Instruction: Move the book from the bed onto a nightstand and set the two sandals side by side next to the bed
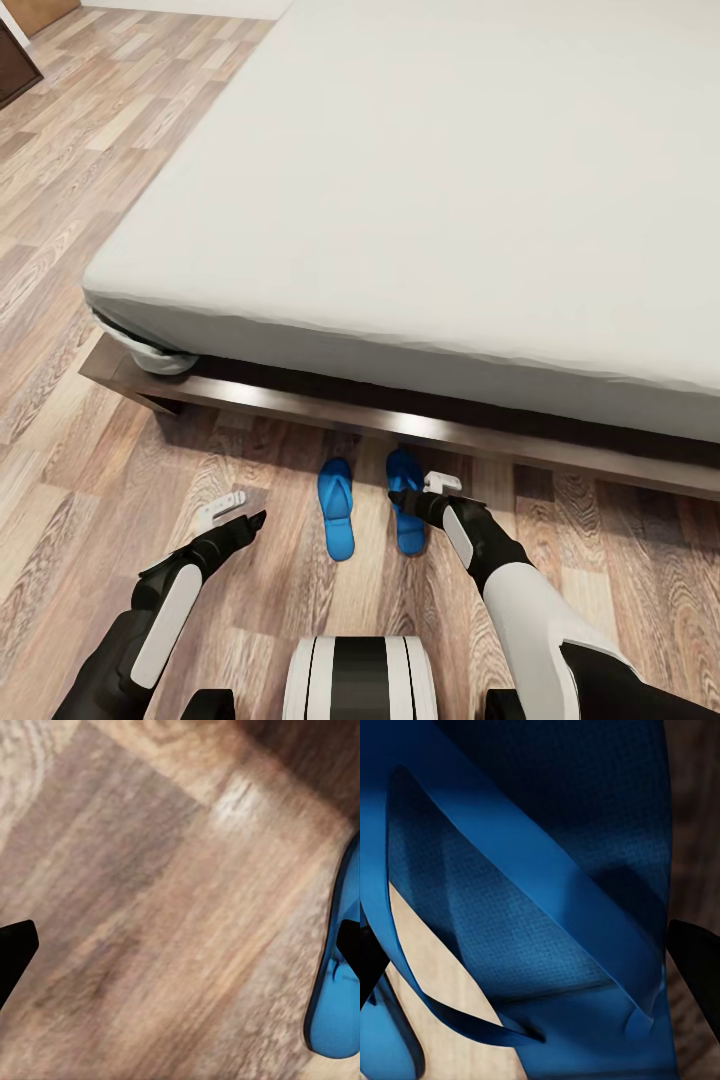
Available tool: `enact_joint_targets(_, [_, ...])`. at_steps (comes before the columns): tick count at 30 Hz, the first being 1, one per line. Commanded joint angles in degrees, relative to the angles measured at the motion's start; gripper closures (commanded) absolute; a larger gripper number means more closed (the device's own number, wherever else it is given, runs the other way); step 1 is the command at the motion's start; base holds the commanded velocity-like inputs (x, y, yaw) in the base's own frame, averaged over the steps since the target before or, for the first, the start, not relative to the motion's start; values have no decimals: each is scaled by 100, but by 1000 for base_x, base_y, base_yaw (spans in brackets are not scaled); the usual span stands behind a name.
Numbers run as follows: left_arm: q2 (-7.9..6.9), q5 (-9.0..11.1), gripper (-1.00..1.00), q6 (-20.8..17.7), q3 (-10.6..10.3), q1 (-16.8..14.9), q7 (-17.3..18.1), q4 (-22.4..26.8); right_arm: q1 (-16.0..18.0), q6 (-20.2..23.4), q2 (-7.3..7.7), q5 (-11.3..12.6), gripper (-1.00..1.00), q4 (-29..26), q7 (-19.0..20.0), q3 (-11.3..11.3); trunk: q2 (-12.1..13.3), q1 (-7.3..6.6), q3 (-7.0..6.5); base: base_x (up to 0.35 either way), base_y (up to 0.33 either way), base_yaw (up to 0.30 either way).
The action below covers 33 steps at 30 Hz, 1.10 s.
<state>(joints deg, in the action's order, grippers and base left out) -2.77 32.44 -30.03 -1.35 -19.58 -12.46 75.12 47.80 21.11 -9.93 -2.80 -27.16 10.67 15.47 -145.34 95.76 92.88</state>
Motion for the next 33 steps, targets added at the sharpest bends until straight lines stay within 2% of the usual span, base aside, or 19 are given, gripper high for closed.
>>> enact_joint_targets(1, [-6,60,-100,-12,-14,-2,-55,9,1,35,-7,-19,100,-11,32,43,-1,-1,3,0,0,0])
enact_joint_targets(15, [-4,60,-100,-12,-14,-9,-55,11,5,41,-7,40,100,-5,27,43,-1,-1,3,0,0,0])
enact_joint_targets(16, [-4,60,-100,-12,-14,-9,-55,11,6,42,-7,44,-100,-4,26,43,-1,-1,3,0,0,0])
enact_joint_targets(33, [-4,60,-100,-12,-15,-10,-55,13,10,42,-7,60,-100,135,23,41,-1,-1,3,0,0,0])
